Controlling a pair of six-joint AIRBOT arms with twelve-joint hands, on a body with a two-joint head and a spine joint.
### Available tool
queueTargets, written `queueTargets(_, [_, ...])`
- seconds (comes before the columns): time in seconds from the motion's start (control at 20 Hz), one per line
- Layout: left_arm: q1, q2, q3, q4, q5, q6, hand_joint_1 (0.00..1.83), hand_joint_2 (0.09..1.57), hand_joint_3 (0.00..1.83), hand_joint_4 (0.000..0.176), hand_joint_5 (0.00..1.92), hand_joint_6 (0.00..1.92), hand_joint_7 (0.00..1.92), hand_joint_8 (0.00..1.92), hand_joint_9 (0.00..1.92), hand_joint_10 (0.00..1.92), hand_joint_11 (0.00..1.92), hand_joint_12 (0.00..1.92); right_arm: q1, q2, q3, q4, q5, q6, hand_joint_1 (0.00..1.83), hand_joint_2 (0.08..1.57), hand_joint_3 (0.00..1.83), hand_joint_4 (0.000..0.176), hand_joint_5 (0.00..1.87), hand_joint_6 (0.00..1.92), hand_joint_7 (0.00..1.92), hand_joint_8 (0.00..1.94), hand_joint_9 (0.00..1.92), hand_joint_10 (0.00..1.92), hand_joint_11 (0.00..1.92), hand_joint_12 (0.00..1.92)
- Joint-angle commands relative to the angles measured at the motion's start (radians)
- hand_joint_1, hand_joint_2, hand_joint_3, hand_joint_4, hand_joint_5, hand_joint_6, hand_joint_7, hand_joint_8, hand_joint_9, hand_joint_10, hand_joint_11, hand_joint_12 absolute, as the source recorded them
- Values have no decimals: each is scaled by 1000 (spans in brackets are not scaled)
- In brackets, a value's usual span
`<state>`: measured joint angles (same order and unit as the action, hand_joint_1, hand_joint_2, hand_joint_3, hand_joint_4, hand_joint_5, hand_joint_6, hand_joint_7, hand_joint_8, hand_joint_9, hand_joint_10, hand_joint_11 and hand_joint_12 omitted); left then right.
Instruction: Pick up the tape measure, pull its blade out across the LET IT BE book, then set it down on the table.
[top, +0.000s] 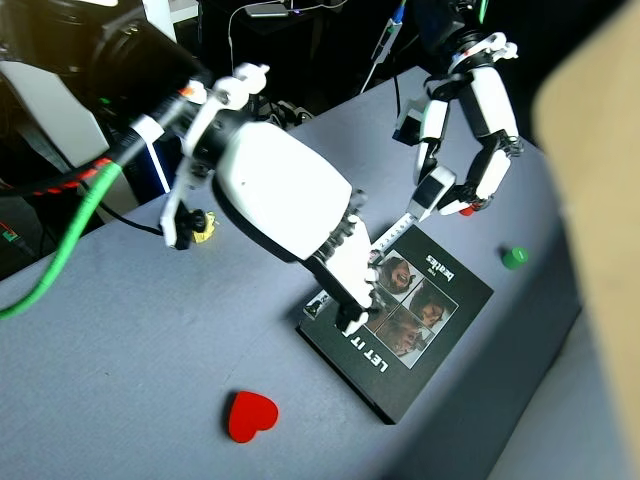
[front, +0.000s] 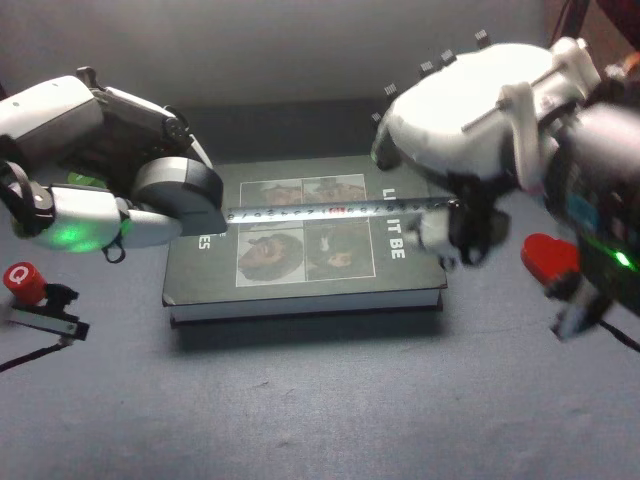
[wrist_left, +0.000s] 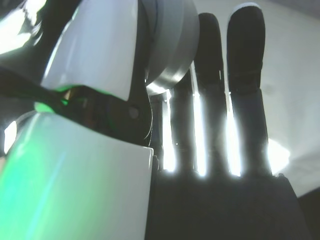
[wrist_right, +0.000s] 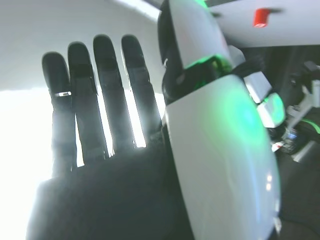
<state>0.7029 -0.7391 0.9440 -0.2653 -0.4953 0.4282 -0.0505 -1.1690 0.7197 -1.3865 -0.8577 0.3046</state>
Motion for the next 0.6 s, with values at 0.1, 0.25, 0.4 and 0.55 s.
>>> queueTargets(0.1, [-10, 9, 22, 83, -119, -103, 1379, 1120, 0, 0, 903, 801, 989, 1011, 931, 1296, 880, 1158, 41, -37, 64, -37, 8, 26, 972, 1109, 0, 0, 691, 8, 703, 6, 621, 9, 254, 874])
queueTargets(0.25, [5, 7, 46, 175, -136, -183, 1381, 1114, 0, 0, 922, 778, 1000, 992, 941, 1280, 883, 1152, 49, -80, 128, 88, 18, -8, 973, 1107, 0, 0, 681, 3, 701, 3, 622, 6, 263, 875])
queueTargets(0.4, [18, -11, 80, 254, -175, -254, 1382, 1113, 0, 0, 918, 783, 1003, 991, 943, 1272, 894, 1154, 70, -108, 159, 185, 23, -19, 973, 1108, 0, 0, 703, 11, 729, 12, 650, 16, 269, 873])
queueTargets(0.55, [21, -32, 112, 293, -208, -298, 1384, 1107, 0, 0, 942, 752, 1012, 977, 951, 1259, 893, 1138, 86, -115, 153, 187, 6, -16, 975, 1108, 0, 0, 697, 6, 713, 4, 646, 12, 269, 871])
